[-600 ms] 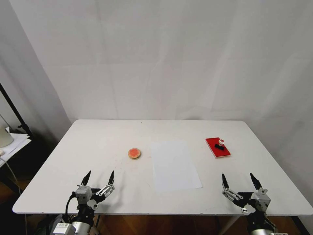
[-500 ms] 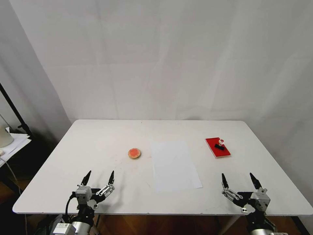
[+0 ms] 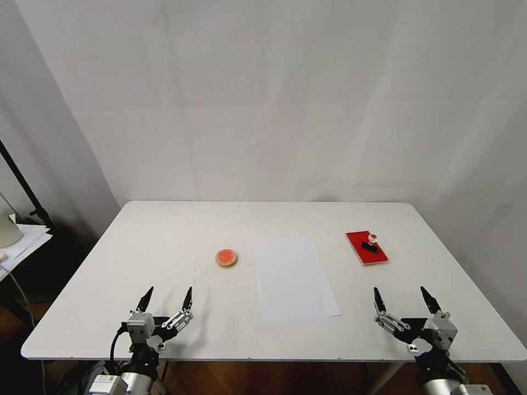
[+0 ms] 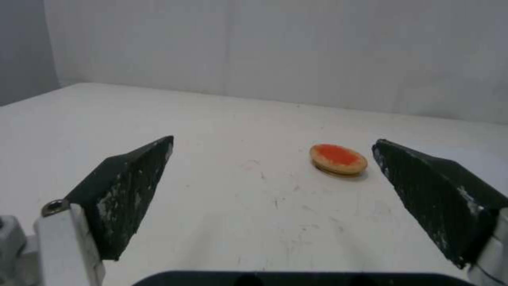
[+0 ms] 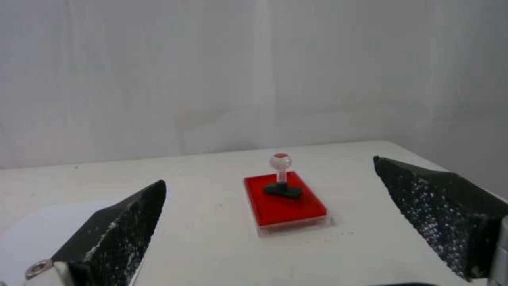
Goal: Pick up the stamp from the ink pad and place it onto another ink pad.
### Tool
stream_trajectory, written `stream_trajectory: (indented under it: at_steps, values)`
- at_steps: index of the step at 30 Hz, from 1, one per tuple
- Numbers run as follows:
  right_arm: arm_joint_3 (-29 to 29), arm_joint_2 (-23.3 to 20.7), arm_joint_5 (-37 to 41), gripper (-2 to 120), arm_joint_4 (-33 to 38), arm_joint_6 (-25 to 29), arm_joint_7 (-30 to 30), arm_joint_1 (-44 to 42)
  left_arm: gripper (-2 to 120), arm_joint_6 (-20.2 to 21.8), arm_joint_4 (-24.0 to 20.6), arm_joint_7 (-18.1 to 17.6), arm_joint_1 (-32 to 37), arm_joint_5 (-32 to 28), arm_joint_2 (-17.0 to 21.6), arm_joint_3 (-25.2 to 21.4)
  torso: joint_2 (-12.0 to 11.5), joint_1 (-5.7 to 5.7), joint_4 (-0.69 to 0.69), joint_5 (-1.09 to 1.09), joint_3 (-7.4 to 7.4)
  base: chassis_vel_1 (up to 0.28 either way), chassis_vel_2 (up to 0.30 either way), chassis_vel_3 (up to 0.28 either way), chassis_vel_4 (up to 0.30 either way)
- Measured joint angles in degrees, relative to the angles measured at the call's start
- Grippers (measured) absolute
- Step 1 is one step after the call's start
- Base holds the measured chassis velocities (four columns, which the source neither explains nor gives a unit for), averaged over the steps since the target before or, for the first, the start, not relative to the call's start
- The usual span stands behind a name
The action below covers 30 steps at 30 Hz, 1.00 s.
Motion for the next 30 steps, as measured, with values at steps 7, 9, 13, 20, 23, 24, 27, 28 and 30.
stream_trajectory:
  at_steps: [7, 9, 13, 20, 23, 24, 27, 28, 30]
  values:
    - [-4.0, -13.8, 14.4, 100, -7.1, -5.8, 0.1, 12.1, 100, 0.0, 0.0, 0.0, 0.0, 0.0, 0.0, 0.0, 0.0, 0.01, 0.01, 0.01, 0.00, 0.000, 0.000, 0.000, 0.000]
    - [-5.6, -15.8, 17.4, 100, -8.7, -6.7, 0.1, 14.7, 100, 0.0, 0.0, 0.0, 0.0, 0.0, 0.0, 0.0, 0.0, 0.01, 0.01, 0.01, 0.01, 0.000, 0.000, 0.000, 0.000]
    - [-10.9, -19.3, 23.9, 100, -14.1, -8.2, 0.2, 22.5, 100, 0.0, 0.0, 0.0, 0.0, 0.0, 0.0, 0.0, 0.0, 0.01, 0.01, 0.00, 0.01, 0.000, 0.000, 0.000, 0.000]
    - [-16.1, -19.7, 24.7, 100, -18.4, -8.4, 0.0, 29.0, 100, 0.0, 0.0, 0.0, 0.0, 0.0, 0.0, 0.0, 0.0, 0.01, -0.01, 0.00, 0.01, 0.000, 0.000, 0.000, 0.000]
    - [-18.2, -19.2, 24.5, 100, -19.9, -8.4, -0.1, 31.6, 100, 0.0, 0.0, 0.0, 0.0, 0.0, 0.0, 0.0, 0.0, 0.01, 0.00, -0.01, 0.01, 0.000, 0.000, 0.000, 0.000]
    - [-19.2, -18.9, 24.5, 100, -20.7, -8.4, -0.1, 32.8, 100, 0.0, 0.0, 0.0, 0.0, 0.0, 0.0, 0.0, 0.0, 0.00, 0.00, 0.00, 0.01, 0.000, 0.000, 0.000, 0.000]
    - [-20.8, -18.2, 24.5, 100, -22.2, -8.4, 0.0, 35.0, 100, 0.0, 0.0, 0.0, 0.0, 0.0, 0.0, 0.0, 0.0, 0.01, 0.00, -0.01, 0.00, 0.000, 0.000, 0.000, 0.000]
    - [-21.4, -17.8, 24.6, 100, -22.9, -8.6, 0.3, 35.8, 100, 0.0, 0.0, 0.0, 0.0, 0.0, 0.0, 0.0, 0.0, 0.01, 0.01, -0.01, 0.00, 0.000, 0.000, 0.000, 0.000]
    - [-21.9, -17.3, 25.2, 100, -23.7, -8.9, 1.6, 36.7, 100, 0.0, 0.0, 0.0, 0.0, 0.0, 0.0, 0.0, 0.0, 0.01, 0.00, -0.01, 0.00, 0.000, 0.000, 0.000, 0.000]
